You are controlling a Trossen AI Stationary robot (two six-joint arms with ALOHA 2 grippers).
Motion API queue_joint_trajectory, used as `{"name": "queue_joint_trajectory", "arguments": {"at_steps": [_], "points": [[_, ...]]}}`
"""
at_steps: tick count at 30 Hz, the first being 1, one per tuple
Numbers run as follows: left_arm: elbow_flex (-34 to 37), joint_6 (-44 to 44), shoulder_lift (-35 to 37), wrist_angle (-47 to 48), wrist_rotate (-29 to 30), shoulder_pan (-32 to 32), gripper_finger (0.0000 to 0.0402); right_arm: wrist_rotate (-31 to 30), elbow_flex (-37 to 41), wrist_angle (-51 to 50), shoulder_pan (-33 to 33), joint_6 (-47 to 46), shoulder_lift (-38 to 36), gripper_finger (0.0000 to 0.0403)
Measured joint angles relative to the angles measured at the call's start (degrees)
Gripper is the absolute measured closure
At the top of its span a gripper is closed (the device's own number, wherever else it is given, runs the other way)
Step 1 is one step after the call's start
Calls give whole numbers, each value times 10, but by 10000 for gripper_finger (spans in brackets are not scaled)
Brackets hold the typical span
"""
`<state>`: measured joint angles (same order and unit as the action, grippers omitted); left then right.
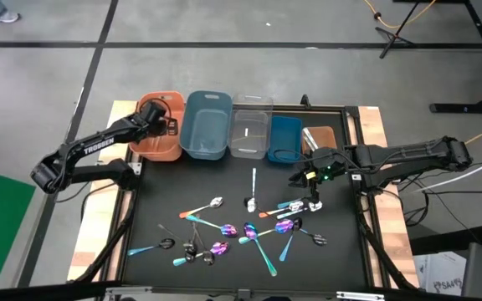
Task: Sort silverware by color (type)
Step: Put the purple spoon into the left blue bin
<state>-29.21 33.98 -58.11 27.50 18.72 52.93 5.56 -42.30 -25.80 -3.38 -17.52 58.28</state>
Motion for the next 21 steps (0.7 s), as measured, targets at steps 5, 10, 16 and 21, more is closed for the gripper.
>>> {"name": "queue_joint_trajectory", "arguments": {"at_steps": [5,10,16,21], "points": [[0,0,1,-23,-11,0,336,0,0,0,0,0,0,322],[0,-1,22,-42,-19,-1,336,0,0,0,0,0,0,322],[0,-1,80,-51,-20,-3,336,0,0,6,0,0,0,322],[0,-1,141,-59,-51,-23,336,0,0,23,0,0,0,322]]}}
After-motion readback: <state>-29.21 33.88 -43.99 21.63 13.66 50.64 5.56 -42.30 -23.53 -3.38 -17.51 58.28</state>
